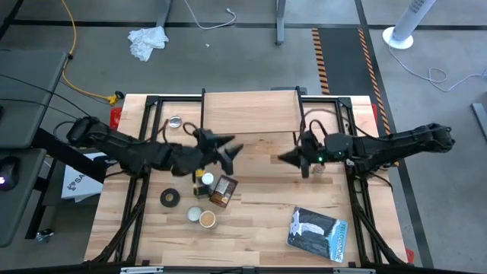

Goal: Shelf spices
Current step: Adjust the shelf

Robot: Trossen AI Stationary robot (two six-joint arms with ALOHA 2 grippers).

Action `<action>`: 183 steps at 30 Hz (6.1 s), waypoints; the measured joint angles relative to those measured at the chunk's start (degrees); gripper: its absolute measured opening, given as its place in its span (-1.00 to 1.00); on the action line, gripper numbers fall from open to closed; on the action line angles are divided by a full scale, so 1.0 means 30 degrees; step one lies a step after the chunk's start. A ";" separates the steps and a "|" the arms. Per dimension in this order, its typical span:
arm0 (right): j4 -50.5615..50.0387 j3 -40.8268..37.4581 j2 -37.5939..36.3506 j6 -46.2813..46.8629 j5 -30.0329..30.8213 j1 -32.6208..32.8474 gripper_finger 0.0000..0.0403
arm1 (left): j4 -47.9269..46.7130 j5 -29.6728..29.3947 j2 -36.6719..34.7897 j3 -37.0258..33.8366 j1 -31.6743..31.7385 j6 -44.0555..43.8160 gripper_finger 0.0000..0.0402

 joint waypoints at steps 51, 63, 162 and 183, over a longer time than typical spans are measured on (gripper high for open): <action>-0.5374 -0.0006 0.0200 0.3307 0.7401 0.5749 -1.00 | -1.6041 1.2472 0.0970 0.1759 -0.3455 -0.7290 0.11; -0.5811 -0.0006 0.0200 0.3598 0.7410 0.5741 -1.00 | -1.7727 1.2590 0.1079 0.1759 -0.3537 -0.4502 -0.07; -1.2512 1.2504 1.3023 -0.7459 -0.8958 -2.4155 -1.00 | -1.1002 1.3772 0.7693 0.6669 2.1084 0.7732 -1.00; -1.2762 1.2526 1.2979 -0.8656 -1.1191 -2.2910 -1.00 | -1.0905 1.3651 0.8802 0.6669 2.0348 0.7172 -1.00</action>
